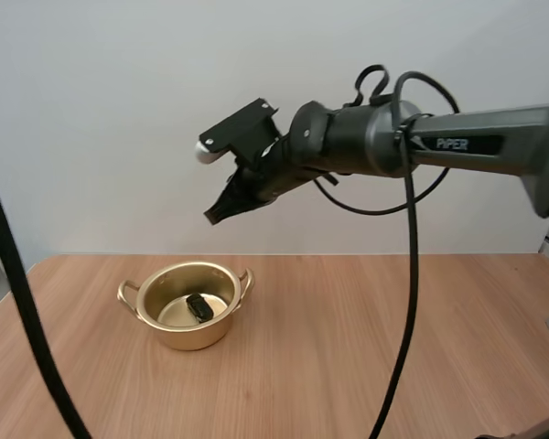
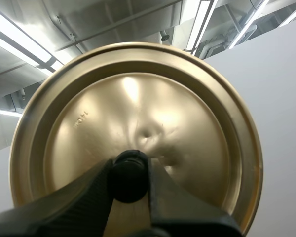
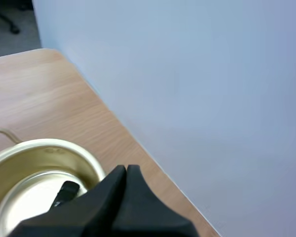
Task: Open the pot, put the car inside, and close it
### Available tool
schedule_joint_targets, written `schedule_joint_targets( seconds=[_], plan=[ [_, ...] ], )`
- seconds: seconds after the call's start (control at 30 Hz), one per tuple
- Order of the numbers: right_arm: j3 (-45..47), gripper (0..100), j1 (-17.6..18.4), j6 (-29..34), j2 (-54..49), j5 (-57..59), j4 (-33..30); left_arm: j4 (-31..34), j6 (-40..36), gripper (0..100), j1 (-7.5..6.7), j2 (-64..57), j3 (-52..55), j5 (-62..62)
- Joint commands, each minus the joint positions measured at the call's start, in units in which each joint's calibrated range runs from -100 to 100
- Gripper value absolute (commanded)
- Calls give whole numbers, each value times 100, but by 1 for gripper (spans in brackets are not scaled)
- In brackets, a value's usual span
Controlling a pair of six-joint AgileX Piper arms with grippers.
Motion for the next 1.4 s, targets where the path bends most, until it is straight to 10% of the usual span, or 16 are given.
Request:
schedule_joint_targets(
  seconds=[0.0,0.33,0.87,1.37],
  plan=[
    [-4,0,-823,468,-924,378,2,196,-67,0,2,112,420,597],
    [572,0,-2105,956,-2528,998,65,686,-285,0,57,922,2809,32],
    [2421,0,-2209,956,-3973,-684,141,-440,185,0,254,1317,6038,-3466],
    [2421,0,-2298,956,-3996,-798,175,-794,1173,0,254,2673,5936,-1358]
  ],
)
